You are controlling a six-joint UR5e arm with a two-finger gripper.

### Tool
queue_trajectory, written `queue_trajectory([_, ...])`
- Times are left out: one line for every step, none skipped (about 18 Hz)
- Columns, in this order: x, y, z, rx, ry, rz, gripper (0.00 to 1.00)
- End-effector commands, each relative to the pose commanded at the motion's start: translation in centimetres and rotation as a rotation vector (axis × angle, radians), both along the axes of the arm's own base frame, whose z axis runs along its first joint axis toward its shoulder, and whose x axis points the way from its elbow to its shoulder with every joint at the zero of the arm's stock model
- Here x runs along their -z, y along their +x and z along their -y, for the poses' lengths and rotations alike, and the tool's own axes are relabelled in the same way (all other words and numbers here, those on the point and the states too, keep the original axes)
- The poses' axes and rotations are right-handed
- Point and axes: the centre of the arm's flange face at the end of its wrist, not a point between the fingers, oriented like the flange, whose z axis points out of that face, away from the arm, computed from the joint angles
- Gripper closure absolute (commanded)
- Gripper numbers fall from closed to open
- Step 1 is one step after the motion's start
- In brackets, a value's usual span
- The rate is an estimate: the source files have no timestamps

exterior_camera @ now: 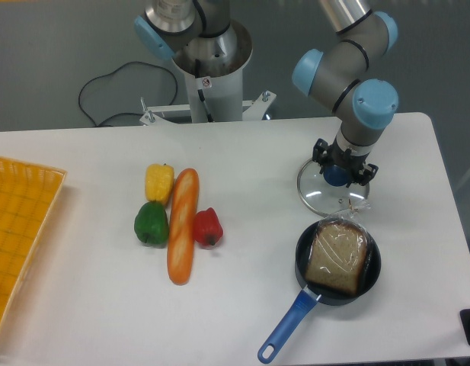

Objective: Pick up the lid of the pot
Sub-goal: 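Lower onto the blue knob and close the gripper around it, then lift the glass lid by its knob up off the table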

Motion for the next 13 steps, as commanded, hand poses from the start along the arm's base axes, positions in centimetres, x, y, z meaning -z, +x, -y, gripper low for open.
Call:
queue_trajectory([-0.1, -0.1, 0.0, 0.0, 0.0, -0.001, 0.43])
queue_trajectory([-0.1, -0.1, 0.0, -0.008, 0.0, -0.003, 0.45])
queue_trajectory([-0.3, -0.1, 0.0, -0.012, 0.001, -0.006, 0.46])
queue_trajectory([-0.4, -0.2, -0.1, -0.015, 0.001, -0.009, 0.48])
queue_trajectory([-0.5, -0.2, -0.2, -0.014, 0.002, -0.011, 0.48])
queue_trajectory([-0.7, -0.4, -0.2, -0.012, 0.003, -0.015, 0.49])
queue_trajectory([-1.1, -0.5, -0.2, -0.012, 0.005, -0.022, 0.49])
queue_trajectory([-2.0, -0.9, -0.4, -0.009, 0.007, -0.035, 0.51])
queue_trajectory([-2.5, -1.1, -0.5, -0.007, 0.007, -0.043, 0.51])
queue_trajectory([-2.6, -1.0, -0.4, -0.006, 0.005, -0.036, 0.51])
queue_trajectory([-3.3, -1.2, -0.4, 0.0, 0.003, -0.033, 0.52])
queue_trajectory([-3.9, -1.3, -0.5, 0.0, -0.001, -0.026, 0.52])
queue_trajectory([-4.7, -1.5, -0.6, 0.002, -0.006, -0.018, 0.52])
